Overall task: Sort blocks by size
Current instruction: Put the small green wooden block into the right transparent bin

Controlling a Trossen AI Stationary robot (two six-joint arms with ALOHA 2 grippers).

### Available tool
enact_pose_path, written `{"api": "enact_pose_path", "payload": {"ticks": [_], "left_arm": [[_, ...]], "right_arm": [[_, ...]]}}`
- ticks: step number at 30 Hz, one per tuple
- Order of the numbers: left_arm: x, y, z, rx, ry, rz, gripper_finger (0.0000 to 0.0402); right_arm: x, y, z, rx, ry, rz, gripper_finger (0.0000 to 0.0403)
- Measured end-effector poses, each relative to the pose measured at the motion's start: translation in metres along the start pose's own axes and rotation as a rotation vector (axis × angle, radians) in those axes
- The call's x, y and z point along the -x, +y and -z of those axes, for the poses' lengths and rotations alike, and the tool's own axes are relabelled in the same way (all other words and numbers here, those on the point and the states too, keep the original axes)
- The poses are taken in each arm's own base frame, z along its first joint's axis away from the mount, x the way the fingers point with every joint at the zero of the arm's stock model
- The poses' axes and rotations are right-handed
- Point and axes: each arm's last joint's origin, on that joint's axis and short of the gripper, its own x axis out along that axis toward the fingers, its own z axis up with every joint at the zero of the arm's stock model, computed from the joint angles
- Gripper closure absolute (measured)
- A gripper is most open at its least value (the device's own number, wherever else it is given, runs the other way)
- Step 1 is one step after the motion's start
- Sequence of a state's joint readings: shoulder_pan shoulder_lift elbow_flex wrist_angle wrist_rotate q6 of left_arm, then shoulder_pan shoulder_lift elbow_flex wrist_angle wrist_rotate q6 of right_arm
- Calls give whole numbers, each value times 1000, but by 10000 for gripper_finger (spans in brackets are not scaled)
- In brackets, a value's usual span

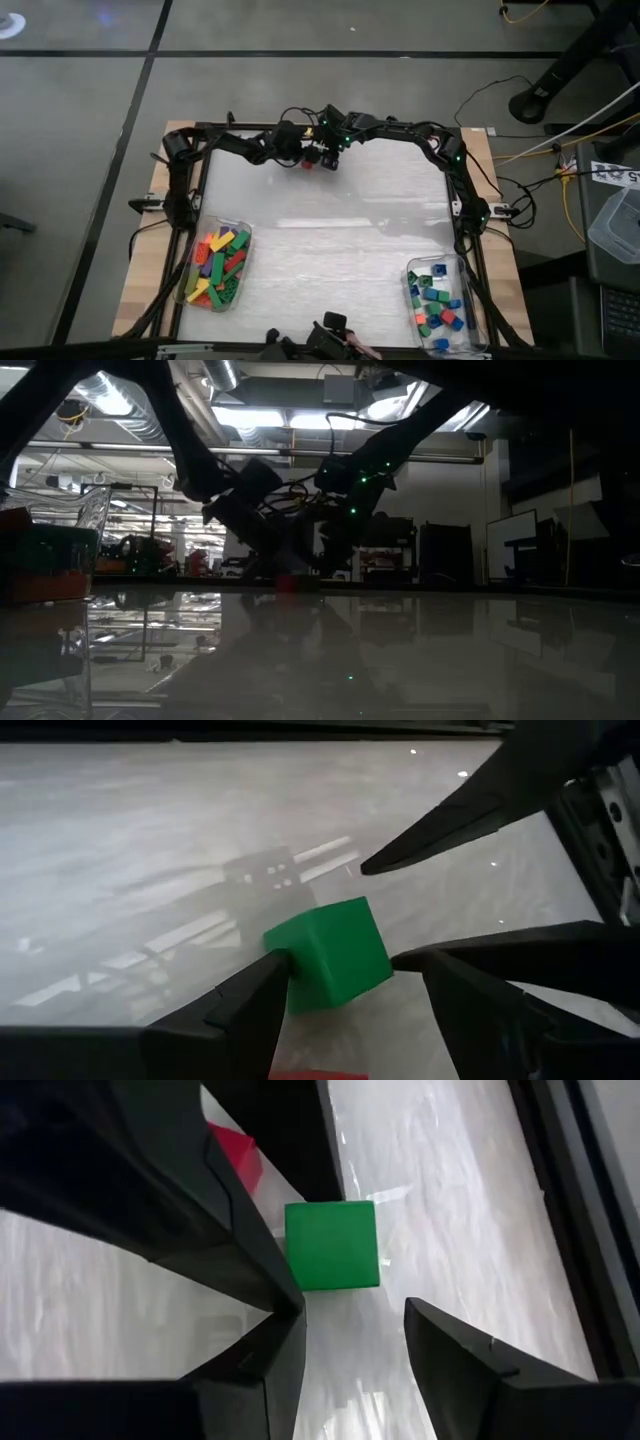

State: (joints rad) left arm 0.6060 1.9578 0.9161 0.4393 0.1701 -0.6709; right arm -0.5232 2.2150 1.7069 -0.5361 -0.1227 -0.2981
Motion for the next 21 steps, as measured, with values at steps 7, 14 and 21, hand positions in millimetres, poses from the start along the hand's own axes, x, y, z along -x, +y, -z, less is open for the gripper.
{"api": "enact_pose_path", "payload": {"ticks": [7,14,21], "left_arm": [[-1,-1,0,-21,2,37,176],[-1,-5,-3,-58,-9,110,176],[0,-7,-3,-59,0,127,176]], "right_arm": [[0,0,1,46,7,-3,233],[1,1,3,45,28,-12,233],[1,2,5,27,56,-24,232]]}}
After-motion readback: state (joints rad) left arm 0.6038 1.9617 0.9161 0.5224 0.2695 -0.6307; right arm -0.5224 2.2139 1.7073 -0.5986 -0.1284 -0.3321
